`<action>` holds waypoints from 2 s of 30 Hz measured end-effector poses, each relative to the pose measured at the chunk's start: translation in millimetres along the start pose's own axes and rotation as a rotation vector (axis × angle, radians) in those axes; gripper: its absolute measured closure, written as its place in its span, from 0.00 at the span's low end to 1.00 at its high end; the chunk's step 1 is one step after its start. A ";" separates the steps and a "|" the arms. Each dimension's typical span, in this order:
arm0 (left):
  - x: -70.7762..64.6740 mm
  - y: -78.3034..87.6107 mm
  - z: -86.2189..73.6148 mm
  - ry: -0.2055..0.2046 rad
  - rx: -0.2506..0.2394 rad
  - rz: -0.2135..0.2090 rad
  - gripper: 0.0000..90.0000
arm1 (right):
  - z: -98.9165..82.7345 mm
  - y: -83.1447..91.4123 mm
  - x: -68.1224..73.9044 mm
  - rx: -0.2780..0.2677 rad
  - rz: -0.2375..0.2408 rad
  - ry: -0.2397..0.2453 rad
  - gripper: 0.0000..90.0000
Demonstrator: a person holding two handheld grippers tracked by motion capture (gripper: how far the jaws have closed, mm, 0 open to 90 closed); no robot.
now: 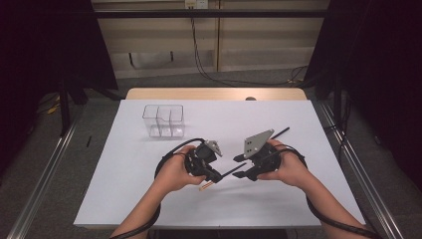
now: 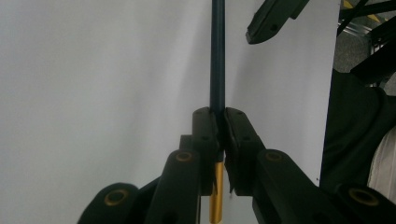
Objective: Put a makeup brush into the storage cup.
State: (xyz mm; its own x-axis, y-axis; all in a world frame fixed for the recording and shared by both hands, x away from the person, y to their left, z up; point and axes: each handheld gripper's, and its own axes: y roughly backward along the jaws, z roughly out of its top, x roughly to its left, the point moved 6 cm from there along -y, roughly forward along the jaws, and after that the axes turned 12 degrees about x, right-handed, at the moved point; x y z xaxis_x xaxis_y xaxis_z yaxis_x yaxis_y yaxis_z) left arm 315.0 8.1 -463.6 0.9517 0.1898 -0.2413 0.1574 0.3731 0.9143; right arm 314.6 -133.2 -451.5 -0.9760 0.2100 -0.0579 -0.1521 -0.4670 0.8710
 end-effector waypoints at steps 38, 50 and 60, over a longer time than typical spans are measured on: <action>7.4 23.9 -2.0 0.002 -0.185 -0.066 0.81 | -16.8 -13.8 13.7 0.126 0.044 0.081 0.95; 11.0 26.6 -3.3 0.031 -0.275 -0.060 0.49 | -29.8 -10.4 8.6 0.055 0.019 -0.011 0.95; 19.6 25.2 -2.9 0.038 -0.335 -0.022 0.22 | -40.1 -9.1 6.1 -0.044 0.024 -0.113 0.95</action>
State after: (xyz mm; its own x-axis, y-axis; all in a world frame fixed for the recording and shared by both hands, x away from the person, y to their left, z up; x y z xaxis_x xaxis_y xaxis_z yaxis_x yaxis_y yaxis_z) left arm 336.9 23.8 -446.1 0.9378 0.2095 -0.2770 0.0762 0.6540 0.7526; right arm 303.7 -162.1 -479.3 -0.9561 0.2924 0.0198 -0.1384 -0.5099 0.8490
